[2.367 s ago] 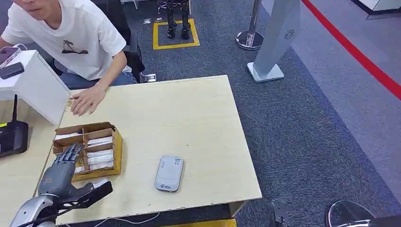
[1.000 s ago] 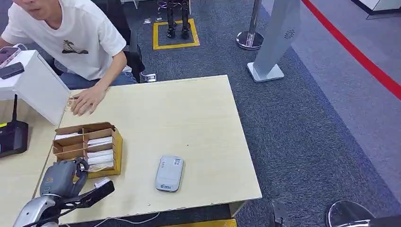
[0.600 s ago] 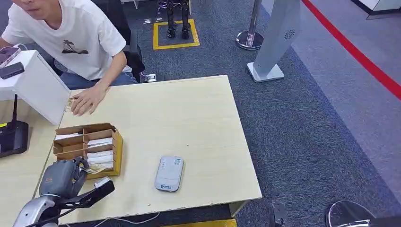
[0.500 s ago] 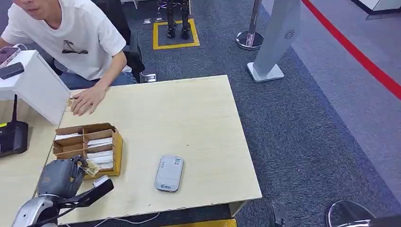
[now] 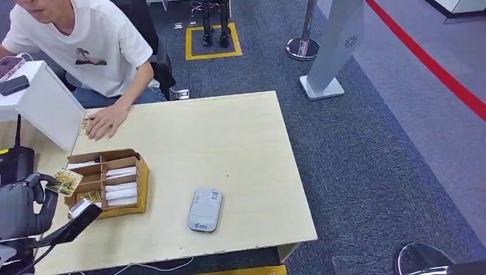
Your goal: Pass the card to the sensor for recognition and then transmit it.
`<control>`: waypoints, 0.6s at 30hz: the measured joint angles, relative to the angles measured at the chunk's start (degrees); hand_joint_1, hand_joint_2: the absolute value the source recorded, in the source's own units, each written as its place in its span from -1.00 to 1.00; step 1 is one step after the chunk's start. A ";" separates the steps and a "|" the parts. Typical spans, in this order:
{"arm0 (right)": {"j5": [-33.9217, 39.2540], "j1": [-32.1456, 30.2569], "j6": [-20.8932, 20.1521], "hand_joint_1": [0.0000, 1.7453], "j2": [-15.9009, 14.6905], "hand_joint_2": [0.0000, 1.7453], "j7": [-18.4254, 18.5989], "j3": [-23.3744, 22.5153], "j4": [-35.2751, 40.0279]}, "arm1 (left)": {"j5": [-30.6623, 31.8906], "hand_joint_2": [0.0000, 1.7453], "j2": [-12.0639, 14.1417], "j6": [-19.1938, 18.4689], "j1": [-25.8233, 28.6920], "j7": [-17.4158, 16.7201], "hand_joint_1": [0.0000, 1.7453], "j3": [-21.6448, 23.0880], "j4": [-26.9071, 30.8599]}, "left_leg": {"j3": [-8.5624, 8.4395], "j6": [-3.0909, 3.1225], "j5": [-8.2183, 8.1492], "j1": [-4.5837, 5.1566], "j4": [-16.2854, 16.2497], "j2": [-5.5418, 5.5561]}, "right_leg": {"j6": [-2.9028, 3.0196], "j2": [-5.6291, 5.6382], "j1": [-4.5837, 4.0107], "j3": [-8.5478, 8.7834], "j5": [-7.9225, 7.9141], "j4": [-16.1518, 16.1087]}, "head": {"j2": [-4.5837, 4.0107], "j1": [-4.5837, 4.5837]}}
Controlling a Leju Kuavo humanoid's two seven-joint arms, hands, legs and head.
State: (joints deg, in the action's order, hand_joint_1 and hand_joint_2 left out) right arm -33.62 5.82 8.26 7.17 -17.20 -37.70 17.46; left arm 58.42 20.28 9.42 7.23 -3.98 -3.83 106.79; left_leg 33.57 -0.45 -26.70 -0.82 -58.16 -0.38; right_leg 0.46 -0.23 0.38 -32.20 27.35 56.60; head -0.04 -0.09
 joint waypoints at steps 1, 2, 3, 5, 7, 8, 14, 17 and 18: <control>-0.09 -0.02 0.00 -1.00 0.00 -1.00 0.00 -0.02 0.00 | 0.00 1.00 0.11 0.33 0.10 -0.09 1.00 -1.20 0.13 | 0.00 0.00 0.00 0.00 0.00 0.00 | 0.00 0.00 0.00 0.00 0.00 0.00 | 0.00 0.00; -0.22 -0.06 0.07 -1.00 0.00 -1.00 0.00 -0.07 0.00 | 0.00 1.00 0.35 0.33 0.24 -0.42 1.00 -2.82 0.15 | -0.02 -0.01 0.01 0.00 0.00 0.00 | 0.00 0.01 0.00 0.00 0.00 0.00 | 0.00 0.00; -0.39 -0.09 0.09 -1.00 0.00 -1.00 0.02 -0.07 0.00 | -0.02 1.00 0.61 0.00 0.38 -0.76 1.00 -4.18 0.15 | -0.02 -0.01 0.01 -0.01 0.00 0.00 | 0.01 0.01 0.00 0.00 -0.01 0.00 | 0.00 0.02; -0.90 -0.07 0.09 -1.00 -0.04 -1.00 0.28 -0.09 0.00 | -0.11 1.00 1.60 -1.60 0.24 -1.38 1.00 -7.41 -0.48 | -0.02 -0.02 0.02 -0.02 0.00 0.01 | 0.01 0.00 0.00 0.00 -0.01 0.00 | -0.02 0.00; -1.55 0.08 0.02 -1.00 -0.04 -1.00 0.50 -0.09 0.00 | 0.54 1.00 2.34 -2.82 -0.85 -1.40 1.00 -10.12 -2.87 | -0.03 -0.07 0.06 -0.03 0.00 0.02 | 0.01 -0.01 -0.01 0.00 -0.01 0.01 | 0.00 0.02; -1.81 0.22 -0.04 -1.00 -0.04 -1.00 0.66 -0.09 0.02 | 0.90 1.00 2.67 -3.11 -1.88 -1.40 1.00 -11.04 -4.16 | -0.03 -0.08 0.06 -0.04 0.00 0.03 | 0.02 -0.03 -0.01 0.00 -0.01 0.02 | 0.00 0.00; -2.38 1.50 -1.40 -1.00 -0.04 -1.00 0.61 -0.07 0.17 | 3.48 1.00 3.41 -3.52 -8.44 -1.22 1.00 -12.04 -13.89 | -0.04 -0.15 0.15 -0.04 -0.01 0.03 | 0.14 -0.02 -0.01 -0.01 -0.13 0.03 | 0.00 0.00; -2.14 3.02 -1.73 -1.00 0.13 -1.00 0.37 0.04 0.35 | 5.03 1.00 3.41 -4.88 -13.39 -2.47 1.00 -11.27 -17.14 | -0.02 -0.06 0.22 -0.03 -0.02 0.03 | 0.09 -0.02 -0.01 -0.03 -0.18 0.02 | 0.00 0.00; -2.14 3.58 -1.73 -1.00 0.24 -1.00 0.42 0.13 0.39 | 5.22 1.00 3.37 -5.31 -15.22 -2.71 1.00 -10.73 -18.39 | -0.04 -0.05 0.23 0.00 -0.02 0.04 | 0.09 -0.02 -0.01 -0.02 -0.18 0.02 | 0.00 0.00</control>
State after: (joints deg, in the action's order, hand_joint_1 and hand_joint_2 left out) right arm -35.76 9.40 6.54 7.41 -16.79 -37.57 17.86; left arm 63.65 23.65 4.11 -7.99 -6.69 -14.56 88.41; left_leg 33.53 -0.50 -26.47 -0.82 -58.18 -0.35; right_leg 0.55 -0.25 0.37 -32.21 27.17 56.62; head -0.04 -0.09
